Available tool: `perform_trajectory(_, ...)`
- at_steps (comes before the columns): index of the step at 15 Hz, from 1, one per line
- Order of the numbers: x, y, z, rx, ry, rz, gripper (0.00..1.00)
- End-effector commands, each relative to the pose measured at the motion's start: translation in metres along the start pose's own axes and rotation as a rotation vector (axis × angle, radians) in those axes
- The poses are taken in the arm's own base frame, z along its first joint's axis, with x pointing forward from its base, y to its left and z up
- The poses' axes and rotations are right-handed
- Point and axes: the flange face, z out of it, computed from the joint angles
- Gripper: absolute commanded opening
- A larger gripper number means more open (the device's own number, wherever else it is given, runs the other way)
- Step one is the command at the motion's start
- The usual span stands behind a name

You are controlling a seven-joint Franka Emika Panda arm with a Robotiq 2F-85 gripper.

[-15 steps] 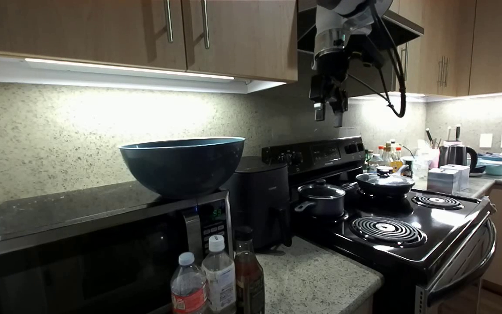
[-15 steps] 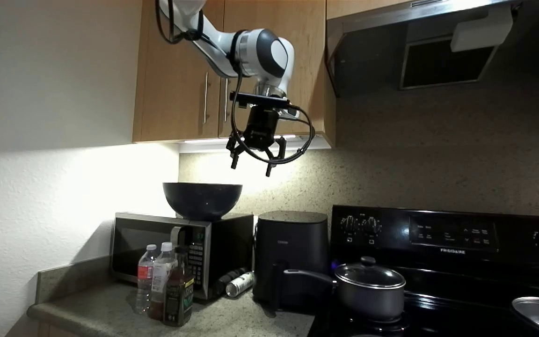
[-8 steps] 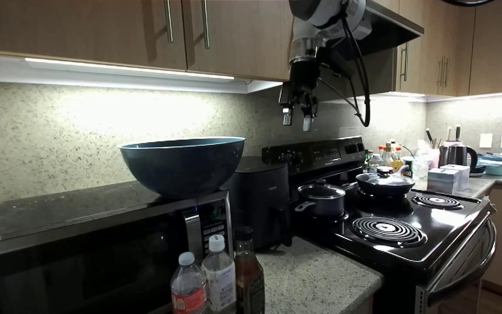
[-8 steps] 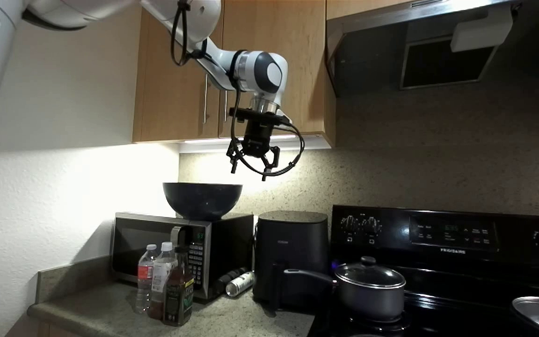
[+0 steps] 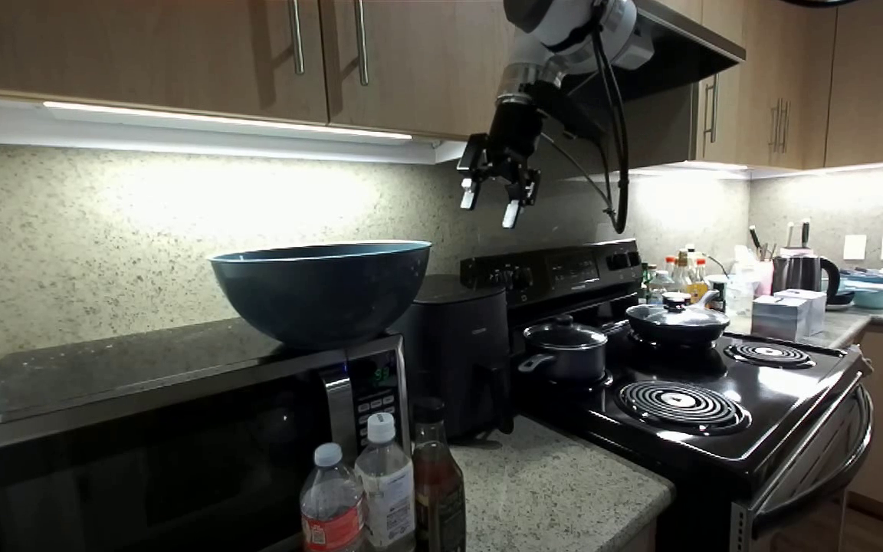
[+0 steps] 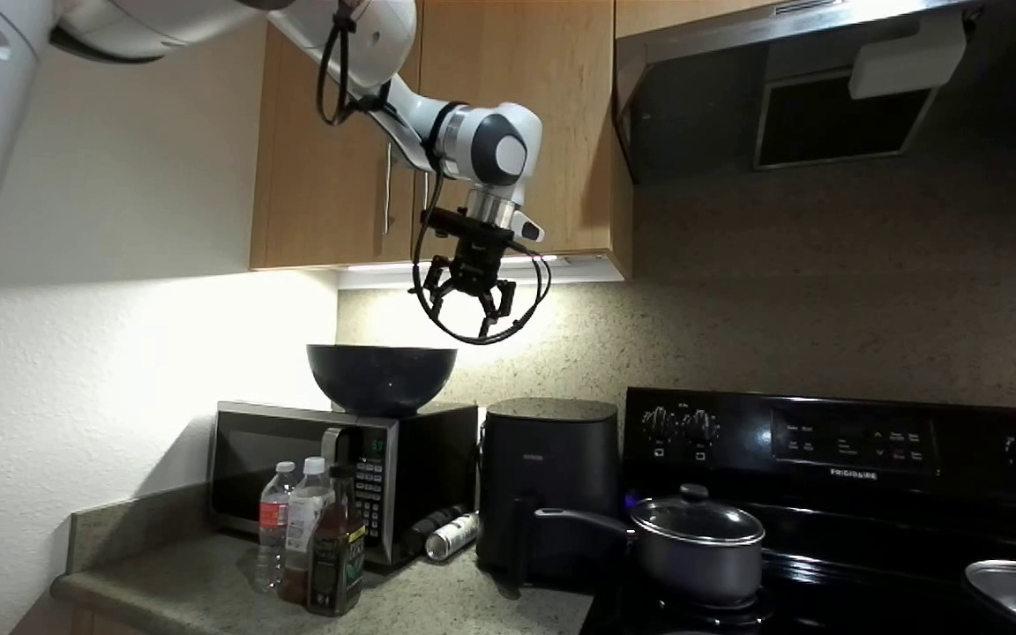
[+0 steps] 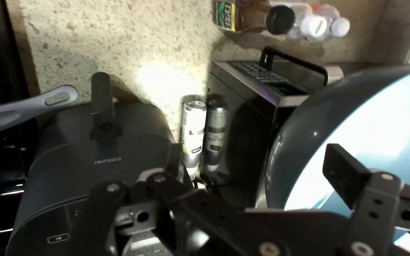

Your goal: Remove the blue bowl from the top of the microwave and place it on top of the air fryer

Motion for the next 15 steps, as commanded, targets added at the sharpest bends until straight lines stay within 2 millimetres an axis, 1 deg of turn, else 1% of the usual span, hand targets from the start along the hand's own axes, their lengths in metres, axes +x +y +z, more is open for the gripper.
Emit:
perform_trajectory(1,0.014,-0.021,0.024,0.036,0.089,0.176,1.0)
perform_trajectory(2,0.014,-0.026,0.029,-0.018,0.083,0.177,1.0)
perform_trajectory(3,0.011,-0.027,0.028,-0.042,0.067,0.182,1.0)
perform_trajectory(4,0.016,-0.024,0.027,-0.009,0.06,0.143,1.0)
perform_trajectory(6,0.016,-0.028,0.031,-0.025,0.053,0.158,1.0)
perform_trajectory(10,0.034,-0.033,0.052,-0.009,0.069,0.119,1.0)
perform_trajectory(12,0.043,-0.034,0.063,-0.005,0.078,0.104,0.83)
perform_trajectory(13,0.047,-0.035,0.068,-0.003,0.083,0.096,0.69)
perform_trajectory(15,0.055,-0.035,0.076,-0.002,0.085,0.082,0.53)
